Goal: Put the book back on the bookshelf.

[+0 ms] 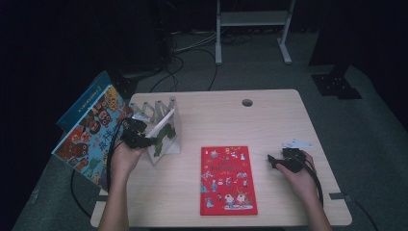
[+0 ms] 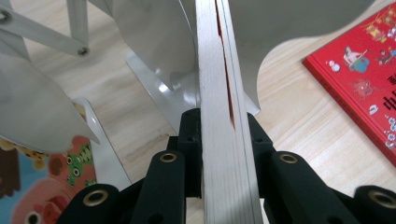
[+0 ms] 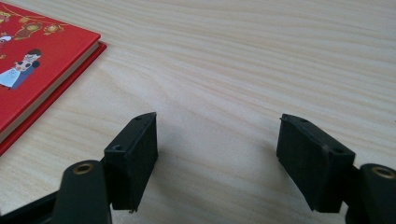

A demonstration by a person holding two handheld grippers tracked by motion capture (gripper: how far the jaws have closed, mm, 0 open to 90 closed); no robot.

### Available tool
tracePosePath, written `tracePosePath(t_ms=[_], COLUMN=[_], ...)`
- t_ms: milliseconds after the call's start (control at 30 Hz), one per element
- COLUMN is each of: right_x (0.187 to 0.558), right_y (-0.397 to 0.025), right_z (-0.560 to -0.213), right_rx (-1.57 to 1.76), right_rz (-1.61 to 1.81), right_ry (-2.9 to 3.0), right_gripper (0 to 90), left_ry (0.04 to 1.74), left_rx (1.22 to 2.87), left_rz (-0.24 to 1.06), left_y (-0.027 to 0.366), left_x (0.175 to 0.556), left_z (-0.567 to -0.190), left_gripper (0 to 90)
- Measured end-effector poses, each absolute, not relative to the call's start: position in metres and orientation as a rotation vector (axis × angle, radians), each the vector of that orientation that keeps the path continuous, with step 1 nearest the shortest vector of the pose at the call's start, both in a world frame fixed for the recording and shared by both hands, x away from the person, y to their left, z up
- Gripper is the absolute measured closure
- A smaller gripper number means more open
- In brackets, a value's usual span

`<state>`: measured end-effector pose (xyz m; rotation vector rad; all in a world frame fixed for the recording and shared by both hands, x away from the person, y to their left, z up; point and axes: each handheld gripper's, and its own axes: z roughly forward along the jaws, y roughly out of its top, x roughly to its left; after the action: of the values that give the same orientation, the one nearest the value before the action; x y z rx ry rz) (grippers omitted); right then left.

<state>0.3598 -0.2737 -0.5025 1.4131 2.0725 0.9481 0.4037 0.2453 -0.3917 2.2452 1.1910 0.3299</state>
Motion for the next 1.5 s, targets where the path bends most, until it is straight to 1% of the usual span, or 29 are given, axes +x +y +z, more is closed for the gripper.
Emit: tracePosePath(t_ms=[233,333,400,467,500,600,767,800,967,1200,1300,1433,1500], right_x=[0.360,0.360,0.360,0.360,0.360,0.360,0.360,0.360,0.360,0.360,0.360,0.360,0.360], right_y=[-0.274,-0.274,-0.274,-0.274,-0.274,-0.274,-0.274,-0.274,-0.274,-0.274,-0.274,-0.274,-0.274], right_z=[-0.503,-0.503,-0.503,-0.503,-0.503,-0.503,-0.503,-0.503,-0.503,-0.503,-0.503,-0.503,-0.503], right_rx=[1.413,1.411,1.411,1.407,1.410,1.409,1.409,1.408,1.410,1.409,1.409,1.409,1.410], right_rz=[0.949,0.950,0.950,0.950,0.950,0.950,0.950,0.950,0.950,0.950,0.950,0.950,0.950], right_ry=[2.073,2.075,2.075,2.076,2.076,2.076,2.076,2.076,2.076,2.076,2.076,2.076,2.076], right_gripper=[28.0,28.0,28.0,28.0,28.0,28.0,28.0,28.0,28.0,28.0,28.0,28.0,28.0], left_ry=[1.177,1.167,1.150,1.127,1.142,1.114,1.114,1.112,1.070,1.046,1.037,1.041,1.038], left_rx=[2.220,2.187,2.178,2.173,2.170,2.173,2.188,2.194,2.207,2.227,2.245,2.263,2.257], left_rz=[0.312,0.310,0.292,0.302,0.314,0.305,0.263,0.254,0.235,0.224,0.241,0.270,0.260], left_y=[0.250,0.256,0.260,0.264,0.265,0.272,0.274,0.273,0.260,0.237,0.223,0.211,0.205], left_x=[0.400,0.396,0.392,0.388,0.384,0.379,0.376,0.376,0.376,0.381,0.384,0.387,0.388], left_z=[-0.395,-0.391,-0.388,-0.385,-0.384,-0.382,-0.389,-0.391,-0.391,-0.390,-0.389,-0.389,-0.389], left_gripper=[71.3,65.8,59.5,57.7,57.2,58.1,68.1,68.9,66.9,62.1,59.7,58.7,57.1])
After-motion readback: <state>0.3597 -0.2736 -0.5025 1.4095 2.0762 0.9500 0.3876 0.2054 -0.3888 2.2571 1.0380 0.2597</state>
